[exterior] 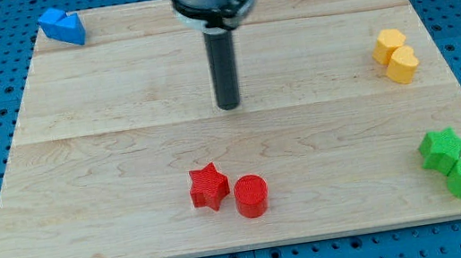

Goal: Slide the red circle slightly left along with red star

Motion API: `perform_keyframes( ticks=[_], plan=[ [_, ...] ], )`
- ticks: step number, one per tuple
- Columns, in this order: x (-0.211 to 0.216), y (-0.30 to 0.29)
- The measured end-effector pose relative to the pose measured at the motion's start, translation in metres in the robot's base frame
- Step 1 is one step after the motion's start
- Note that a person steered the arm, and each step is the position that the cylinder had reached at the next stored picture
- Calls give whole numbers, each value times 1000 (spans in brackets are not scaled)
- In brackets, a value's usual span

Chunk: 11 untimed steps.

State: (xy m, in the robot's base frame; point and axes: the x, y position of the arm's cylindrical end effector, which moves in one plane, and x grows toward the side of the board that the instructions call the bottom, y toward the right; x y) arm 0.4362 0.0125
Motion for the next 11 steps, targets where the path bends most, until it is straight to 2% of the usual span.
perform_keyframes(
  ticks=[1, 6, 8, 9, 11],
  plan=[
    [33, 24],
    [54, 65],
    [114, 82],
    [130, 75],
    [128, -22]
  ],
)
